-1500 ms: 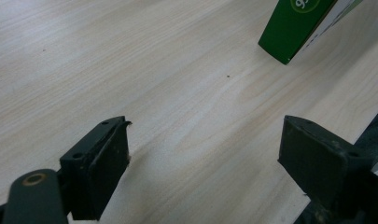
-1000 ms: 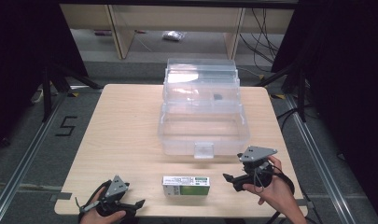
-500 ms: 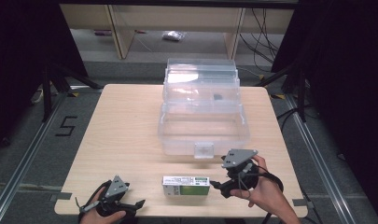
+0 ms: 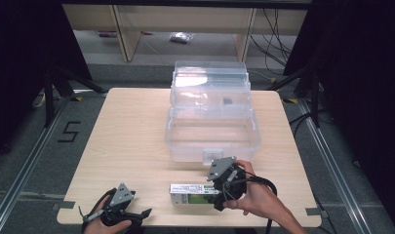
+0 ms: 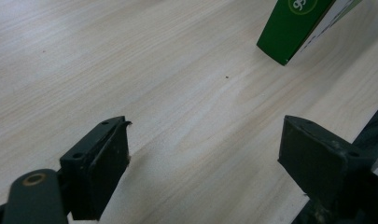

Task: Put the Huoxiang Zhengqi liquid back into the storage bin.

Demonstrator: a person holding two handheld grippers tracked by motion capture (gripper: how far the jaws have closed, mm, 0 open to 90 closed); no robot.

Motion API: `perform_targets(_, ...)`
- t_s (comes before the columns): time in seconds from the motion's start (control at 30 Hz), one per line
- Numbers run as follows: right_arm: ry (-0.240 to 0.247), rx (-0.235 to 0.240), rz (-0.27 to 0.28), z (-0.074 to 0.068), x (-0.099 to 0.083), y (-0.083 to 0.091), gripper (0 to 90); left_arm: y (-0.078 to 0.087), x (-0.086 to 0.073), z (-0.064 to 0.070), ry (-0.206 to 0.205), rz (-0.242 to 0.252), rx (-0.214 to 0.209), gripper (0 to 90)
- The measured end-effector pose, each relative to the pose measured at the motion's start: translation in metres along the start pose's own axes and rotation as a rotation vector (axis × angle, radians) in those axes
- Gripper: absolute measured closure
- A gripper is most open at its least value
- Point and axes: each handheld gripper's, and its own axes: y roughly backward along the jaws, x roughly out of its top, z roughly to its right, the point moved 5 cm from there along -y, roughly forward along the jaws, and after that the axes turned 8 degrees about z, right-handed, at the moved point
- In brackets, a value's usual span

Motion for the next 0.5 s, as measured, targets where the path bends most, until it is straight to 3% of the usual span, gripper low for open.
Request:
perform_targets(0.13,0.012,0.007,-0.03,-0.003,0.003,-0.006,17.4,-0.002,0.001,0.001,0.014,0.027,0.004,15.5)
perform_targets(0.2,0.024,0.015,-0.029,-0.002,0.004,-0.008,17.6,-0.002,0.0,0.002,0.015,0.021,0.004,15.5)
perform_targets(0.23,0.011,0.013,-0.038,-0.004,0.004,-0.008,17.9,0.0,0.0,0.0,-0.005,0.004,-0.001,15.5)
perform_targets(0.27,0.015,0.019,-0.048,-0.004,0.005,-0.011,18.1,-0.002,0.001,0.002,0.017,0.026,0.005,15.5)
perform_targets(0.37,0.015,0.031,-0.065,-0.006,0.007,-0.014,18.5,0.0,0.0,0.0,-0.007,0.003,-0.001,15.5)
perform_targets(0.5,0.025,0.037,-0.08,-0.007,0.01,-0.019,19.8,-0.002,0.001,0.001,0.006,0.021,0.007,15.5)
